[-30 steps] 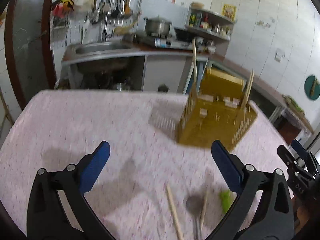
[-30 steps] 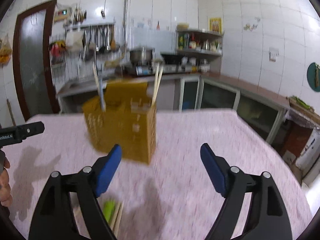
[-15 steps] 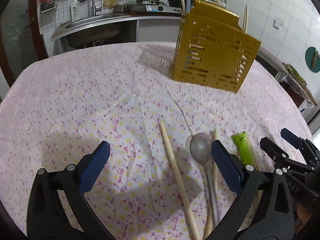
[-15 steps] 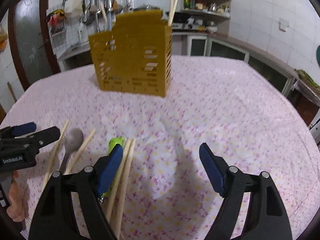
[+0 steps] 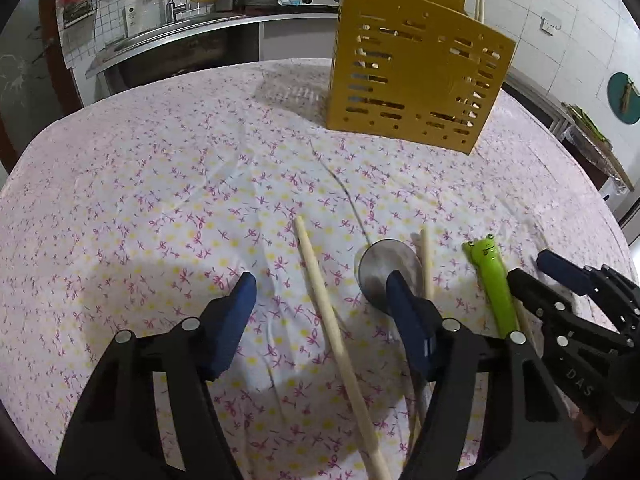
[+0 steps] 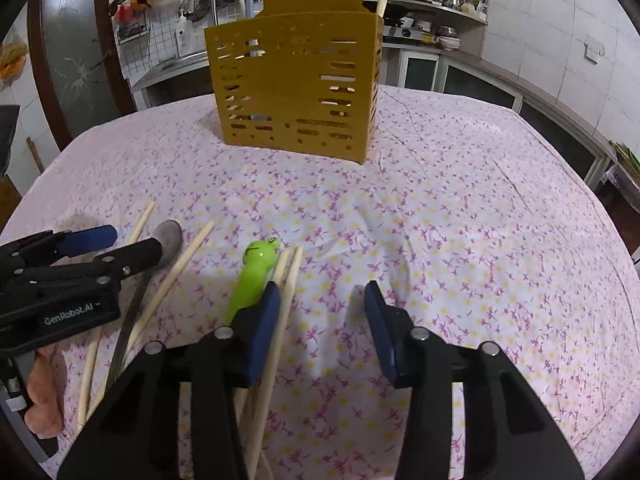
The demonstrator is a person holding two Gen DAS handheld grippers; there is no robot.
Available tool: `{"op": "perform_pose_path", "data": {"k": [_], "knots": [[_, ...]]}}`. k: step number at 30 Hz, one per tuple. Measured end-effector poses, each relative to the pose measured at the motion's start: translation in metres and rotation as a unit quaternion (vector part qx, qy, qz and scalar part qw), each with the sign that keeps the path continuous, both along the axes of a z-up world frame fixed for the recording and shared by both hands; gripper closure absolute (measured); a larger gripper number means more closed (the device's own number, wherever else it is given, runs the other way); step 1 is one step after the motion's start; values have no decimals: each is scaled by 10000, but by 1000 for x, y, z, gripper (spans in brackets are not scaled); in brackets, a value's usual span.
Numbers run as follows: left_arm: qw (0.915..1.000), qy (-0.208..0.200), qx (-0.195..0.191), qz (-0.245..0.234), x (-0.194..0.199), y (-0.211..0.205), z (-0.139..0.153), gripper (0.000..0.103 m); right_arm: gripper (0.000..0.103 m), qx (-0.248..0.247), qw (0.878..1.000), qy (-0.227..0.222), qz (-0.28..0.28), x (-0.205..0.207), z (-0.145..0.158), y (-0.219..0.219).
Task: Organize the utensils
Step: 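Move both open tools back down to the utensils on the table, then close the left tool on a wooden chopstick while the right tool grasps another chopstick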
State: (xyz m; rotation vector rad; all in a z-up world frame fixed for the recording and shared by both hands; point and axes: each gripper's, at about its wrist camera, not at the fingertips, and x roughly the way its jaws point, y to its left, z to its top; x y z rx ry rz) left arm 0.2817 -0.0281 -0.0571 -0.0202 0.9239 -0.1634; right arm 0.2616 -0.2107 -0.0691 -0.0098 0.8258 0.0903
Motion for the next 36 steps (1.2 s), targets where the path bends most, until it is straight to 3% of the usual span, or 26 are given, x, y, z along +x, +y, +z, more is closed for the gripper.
{"op": "perform_pose_path", "data": {"k": [4, 7, 10, 19, 23, 25, 36], "knots": [[10000, -13, 45, -9, -1, -3, -1, 37, 60, 59, 10000, 46, -2, 0, -1, -2], [10000, -12, 38, 19, 0, -3, -1, 42, 72, 141, 9998, 62, 86, 1, 0, -1], [10000, -9, 29, 51, 0, -1, -1, 46, 78, 155, 9997, 113, 163, 2, -2, 1], [9998, 38, 164, 119, 1, 2, -1, 61, 79, -140, 9997, 161, 77, 5, -4, 12], [9997, 39, 236, 64, -1, 3, 0, 71, 94, -45, 9998, 150, 94, 4, -3, 9], [9998, 54, 211, 18, -2, 5, 0, 78, 94, -69, 9998, 148, 96, 4, -3, 8], [9995, 79, 268, -158, 2, 0, 0, 86, 94, -123, 9995, 280, 117, 12, -2, 10]]}}
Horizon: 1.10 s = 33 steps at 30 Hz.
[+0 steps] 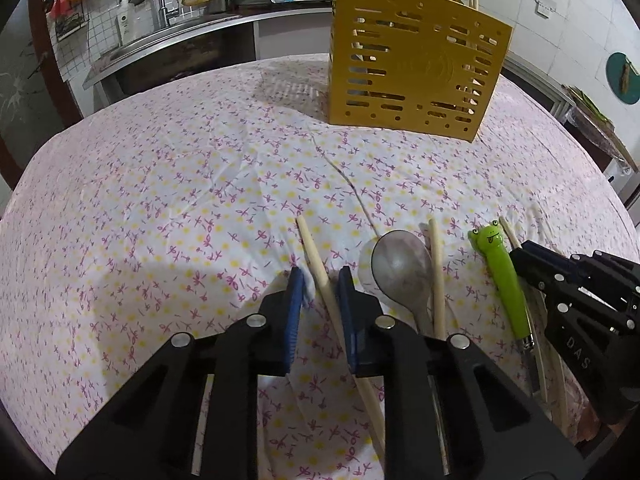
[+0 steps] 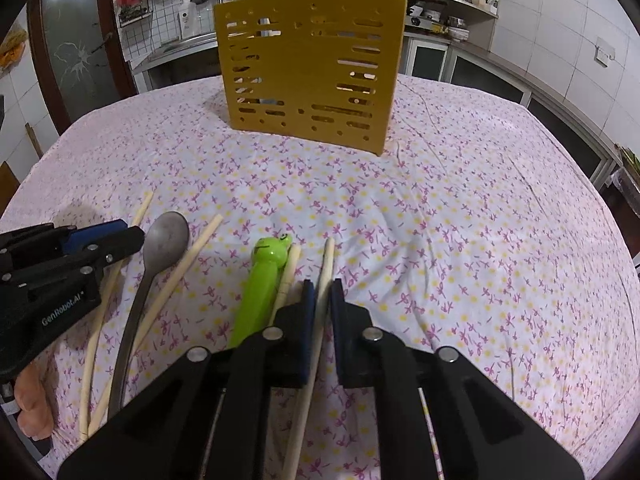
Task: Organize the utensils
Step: 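Close the left tool on a wooden chopstick while the right tool grasps another chopstick, then lift both held chopsticks upright and carry them over the yellow holder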
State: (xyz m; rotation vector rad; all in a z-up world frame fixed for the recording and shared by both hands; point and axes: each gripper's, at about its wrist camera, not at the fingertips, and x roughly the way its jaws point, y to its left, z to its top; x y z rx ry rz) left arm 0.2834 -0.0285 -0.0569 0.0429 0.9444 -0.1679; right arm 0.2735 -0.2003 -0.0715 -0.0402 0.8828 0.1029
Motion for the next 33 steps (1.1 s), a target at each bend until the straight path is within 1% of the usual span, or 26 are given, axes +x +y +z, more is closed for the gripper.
{"op": "perform_pose_path", "data": {"k": [2, 7, 12, 16, 19, 23, 27, 30, 32, 33], "knots": [[10000, 13, -37, -26, 0, -1, 0, 91, 94, 50, 10000, 0, -2, 0, 0, -1], [10000, 26, 46, -64, 3, -5, 0, 92, 94, 175, 9998, 65, -29, 3, 0, -4], [10000, 49, -36, -48, 4, -4, 0, 94, 95, 143, 9999, 1, -31, 1, 1, -4], [10000, -33, -77, -53, 2, -4, 2, 99, 97, 275, 9996, -45, -25, -1, 2, -8], [9995, -45, -260, -157, 0, -5, 6, 99, 97, 428, 9991, -72, -24, -3, 5, -13], [9990, -207, -327, -206, -7, -6, 15, 99, 97, 676, 9976, -98, -57, -5, 8, -20], [9979, -360, -520, -146, -11, 0, 25, 99, 97, 768, 9966, -288, -106, -9, 16, -23], [9961, -541, -686, -104, -15, 7, 37, 99, 97, 934, 9943, -496, -150, -14, 27, -29], [9951, -615, -763, -100, -17, 9, 43, 99, 97, 1183, 9907, -663, -107, -17, 33, -34], [9943, -658, -823, -132, -19, 10, 46, 99, 97, 1216, 9901, -691, -140, -18, 35, -36]]}}
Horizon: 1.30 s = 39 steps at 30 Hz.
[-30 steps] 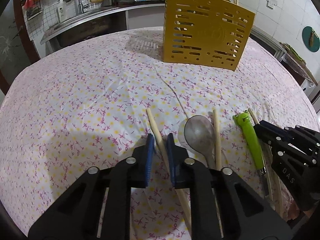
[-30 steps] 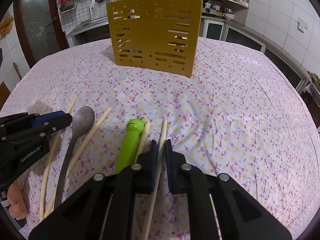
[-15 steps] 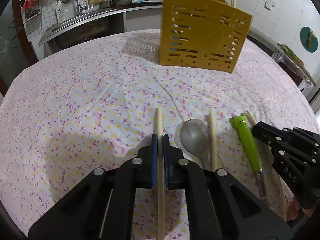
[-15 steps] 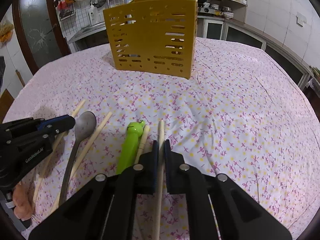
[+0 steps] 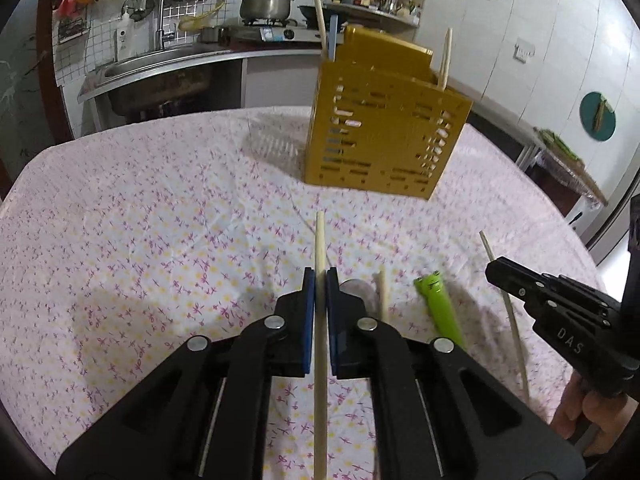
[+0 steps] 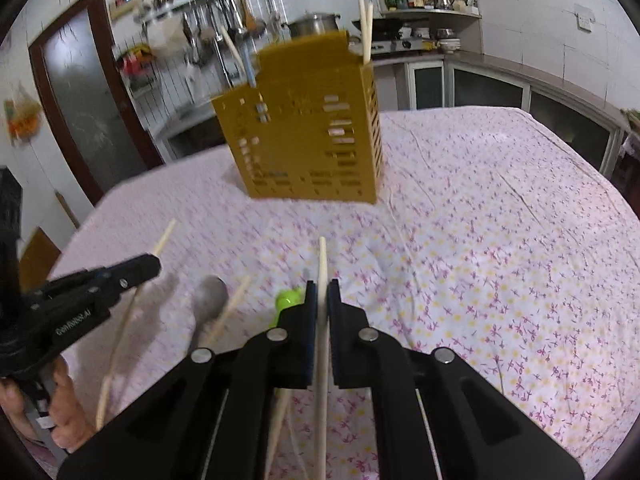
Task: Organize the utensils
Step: 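Lift both held chopsticks upright and carry them over the yellow holder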
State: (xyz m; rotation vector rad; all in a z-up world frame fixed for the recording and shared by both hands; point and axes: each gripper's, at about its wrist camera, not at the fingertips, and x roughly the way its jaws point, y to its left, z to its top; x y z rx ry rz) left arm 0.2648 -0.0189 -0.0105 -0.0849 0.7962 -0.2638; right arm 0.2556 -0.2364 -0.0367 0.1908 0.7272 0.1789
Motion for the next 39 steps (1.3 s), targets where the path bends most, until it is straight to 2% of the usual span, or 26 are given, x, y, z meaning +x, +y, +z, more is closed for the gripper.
{"op": "perform_pose_path", "data": {"k": [3, 7, 14, 23, 39], "knots": [[9998, -203, -38, -23, -5, 1, 11, 99, 97, 177, 9997, -168, -35, -3, 9, -6], [9995, -268, -176, -33, -8, 4, 22, 99, 97, 422, 9986, -326, 18, -6, 19, -13], [9978, -566, -332, -97, -13, 3, 46, 99, 97, 322, 9964, -779, -84, -11, 50, -16], [9909, -1202, -563, -242, -7, 1, 88, 99, 97, 103, 9909, -1337, -146, -7, 95, -11], [9894, -1322, -542, -255, 32, -11, 118, 99, 97, 65, 9871, -1590, -186, 23, 129, -23]]}}
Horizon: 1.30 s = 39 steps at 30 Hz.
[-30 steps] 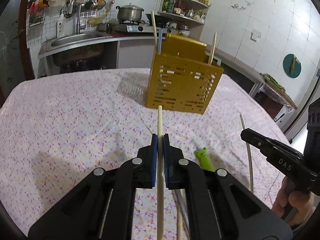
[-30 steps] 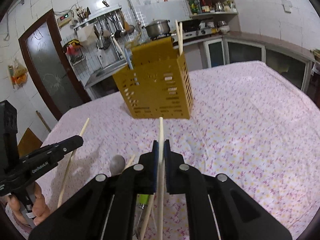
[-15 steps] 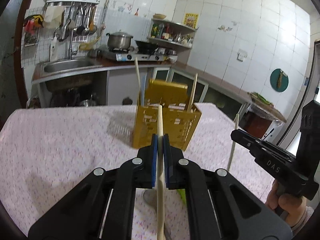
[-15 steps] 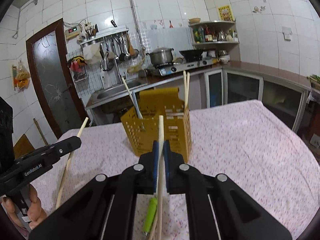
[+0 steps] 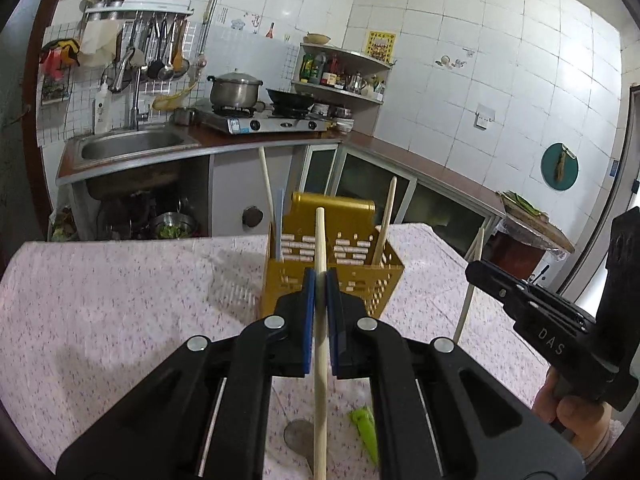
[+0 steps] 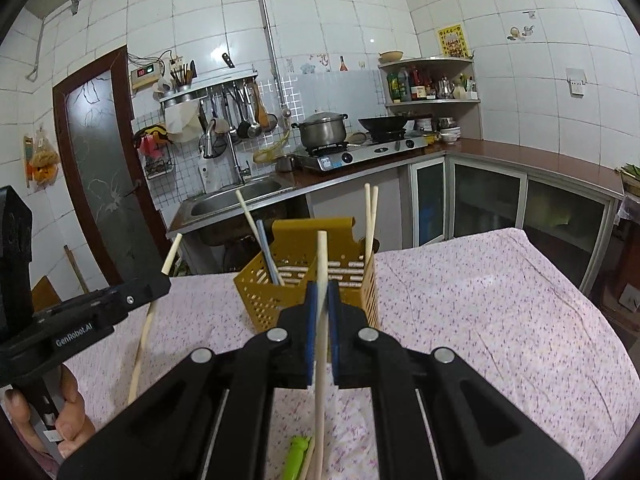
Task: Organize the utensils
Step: 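Lift both held chopsticks upright and carry them over the yellow holder, then lower the chopsticks into the yellow holder and open both tools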
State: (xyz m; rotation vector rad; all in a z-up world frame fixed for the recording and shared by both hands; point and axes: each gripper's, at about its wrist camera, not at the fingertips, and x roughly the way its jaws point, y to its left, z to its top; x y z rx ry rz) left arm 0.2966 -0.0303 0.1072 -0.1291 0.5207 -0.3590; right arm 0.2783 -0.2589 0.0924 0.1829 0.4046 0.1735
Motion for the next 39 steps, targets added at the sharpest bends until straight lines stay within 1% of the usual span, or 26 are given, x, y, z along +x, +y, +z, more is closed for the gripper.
{"op": "perform_pose_path", "data": {"k": [9, 14, 18, 21, 22, 24, 26, 27, 29, 35, 37, 39], "knots": [[9989, -427, 170, -26, 22, -16, 31, 99, 97, -69, 9999, -147, -40, 27, 25, -5], [9978, -654, 127, -71, 30, -20, 44, 99, 97, -51, 9997, -231, -77, 34, 33, -11], [9967, -805, -15, -83, 38, -19, 55, 99, 97, -63, 9993, -344, -90, 41, 44, -12], [9948, -976, -234, -141, 48, -18, 66, 99, 97, -114, 9988, -457, -104, 48, 57, -11], [9931, -1092, -378, -200, 53, -16, 71, 99, 97, -130, 9986, -492, -115, 51, 63, -11], [9905, -1255, -509, -239, 60, -15, 79, 99, 97, -164, 9983, -548, -141, 57, 72, -11], [9885, -1395, -537, -232, 65, -15, 83, 99, 97, -199, 9977, -624, -183, 63, 82, -12], [9873, -1482, -538, -190, 67, -15, 84, 99, 97, -214, 9974, -656, -196, 65, 85, -11], [9868, -1520, -523, -173, 70, -15, 84, 99, 97, -228, 9968, -737, -213, 68, 91, -11], [9856, -1651, -330, -157, 89, -25, 73, 99, 97, -310, 9957, -834, -256, 81, 95, -9], [9839, -1741, -380, -140, 96, -26, 72, 99, 97, -299, 9953, -870, -290, 87, 99, -9], [9808, -1876, -518, -104, 105, -25, 71, 99, 97, -280, 9948, -932, -315, 90, 104, -10]]}}
